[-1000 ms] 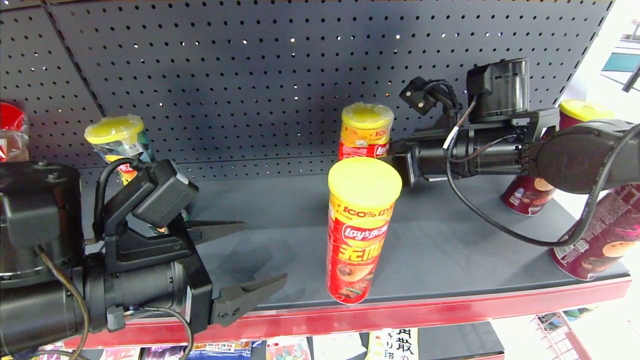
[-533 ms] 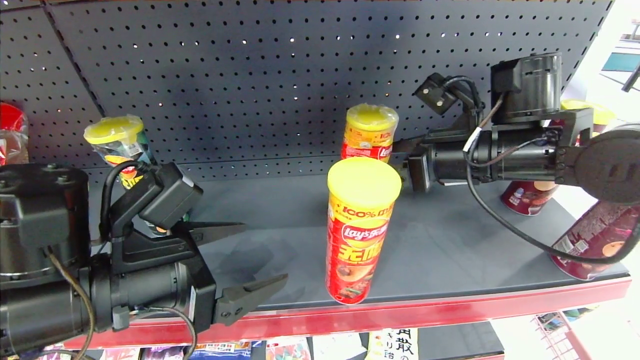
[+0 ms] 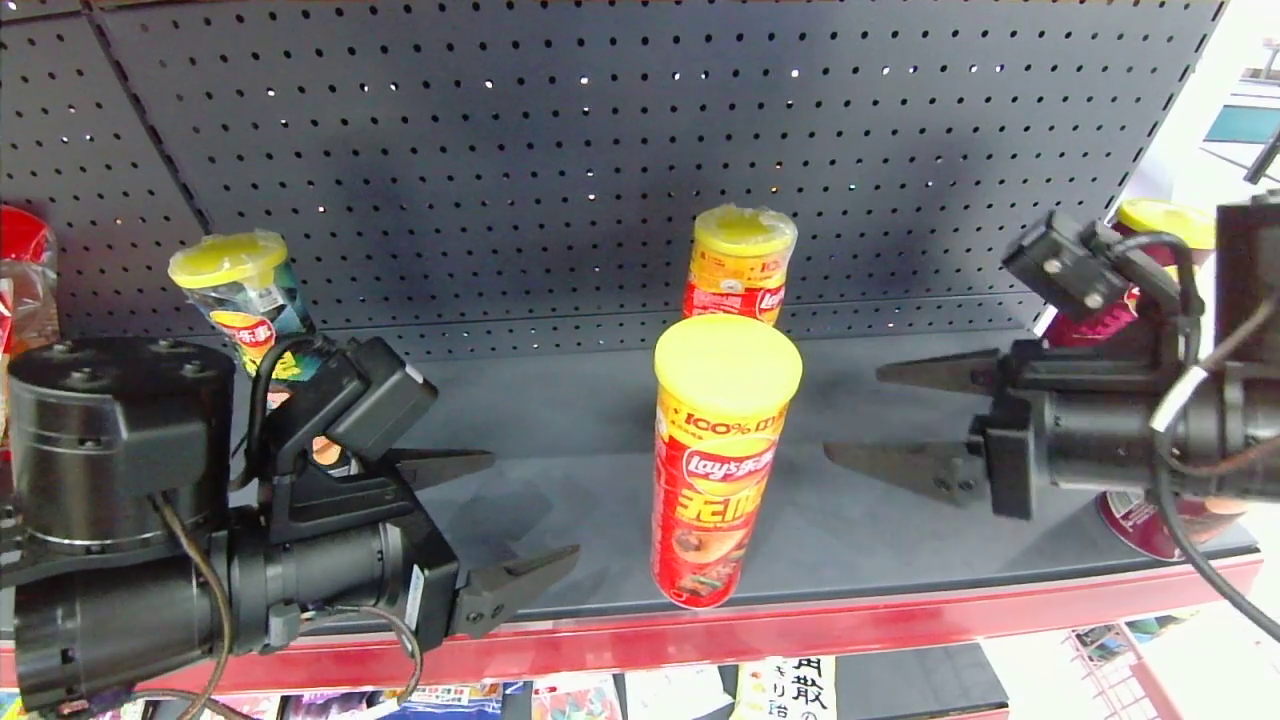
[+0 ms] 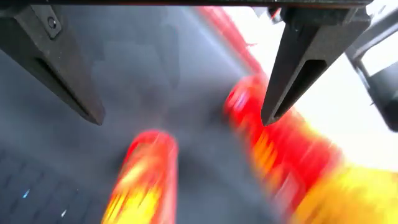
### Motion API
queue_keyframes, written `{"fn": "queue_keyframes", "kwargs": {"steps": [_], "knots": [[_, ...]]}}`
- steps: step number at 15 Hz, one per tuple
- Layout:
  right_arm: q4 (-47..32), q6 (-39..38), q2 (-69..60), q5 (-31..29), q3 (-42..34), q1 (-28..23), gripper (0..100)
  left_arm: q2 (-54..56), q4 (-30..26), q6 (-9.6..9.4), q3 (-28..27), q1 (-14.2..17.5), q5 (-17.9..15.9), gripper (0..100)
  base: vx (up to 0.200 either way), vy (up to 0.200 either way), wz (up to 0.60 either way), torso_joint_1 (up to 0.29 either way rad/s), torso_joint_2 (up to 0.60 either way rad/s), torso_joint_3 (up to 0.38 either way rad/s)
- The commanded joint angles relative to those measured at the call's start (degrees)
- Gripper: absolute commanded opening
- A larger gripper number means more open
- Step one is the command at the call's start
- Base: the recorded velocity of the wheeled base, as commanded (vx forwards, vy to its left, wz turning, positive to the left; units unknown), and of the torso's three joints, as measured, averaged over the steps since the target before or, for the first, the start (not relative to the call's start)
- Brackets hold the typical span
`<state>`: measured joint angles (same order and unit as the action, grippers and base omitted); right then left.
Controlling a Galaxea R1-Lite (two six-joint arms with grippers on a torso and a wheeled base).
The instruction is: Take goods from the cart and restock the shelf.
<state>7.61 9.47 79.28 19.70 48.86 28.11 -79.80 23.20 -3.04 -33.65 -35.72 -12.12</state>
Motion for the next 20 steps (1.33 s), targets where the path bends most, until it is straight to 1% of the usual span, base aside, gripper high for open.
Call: {"fn": "queue_keyframes", "kwargs": {"steps": [1,3,4,5,6,8,10,20], "knots": [[0.04,0.02,-14.59,-0.19,-11.77,2.39,100,-1.94,0.0,-0.04,0.07,-1.28,0.43,100,0.0,0.0,0.0,0.0,0.0,0.0],[0.04,0.02,-21.44,-0.36,-16.69,2.39,100,-3.7,-0.17,-0.04,0.07,-2.16,1.31,100,0.0,0.0,0.0,0.0,0.0,0.0],[-0.05,0.02,-24.08,-0.8,-17.92,2.21,100,-4.75,-0.08,-0.04,-0.02,-2.25,1.83,100,0.0,0.0,0.0,0.0,0.0,0.0],[-0.14,-0.16,-26.37,-2.21,-18.63,2.21,100,-5.72,-0.08,-0.04,-0.19,-2.16,3.06,100,0.0,0.0,0.0,0.0,0.0,0.0],[-0.14,-0.51,-27.77,-3.53,-18.98,2.12,100,-6.42,-0.08,-0.04,-0.28,-2.25,3.59,100,0.0,0.0,0.0,0.0,0.0,0.0],[-0.14,-2.18,-28.91,-4.32,-18.98,2.12,100,-7.65,-0.08,-0.04,-0.37,-2.34,3.94,100,0.0,0.0,0.0,0.0,0.0,0.0],[-0.14,-3.5,-29.53,-5.2,-18.54,2.03,100,-9.76,-0.08,-0.04,-1.69,-2.78,4.91,100,0.0,0.0,0.0,0.0,0.0,0.0],[-0.14,-3.5,-29.44,-5.29,-18.1,2.03,100,-14.95,0.18,-0.04,-6.43,-3.74,5.0,100,0.0,0.0,0.0,0.0,0.0,0.0]]}}
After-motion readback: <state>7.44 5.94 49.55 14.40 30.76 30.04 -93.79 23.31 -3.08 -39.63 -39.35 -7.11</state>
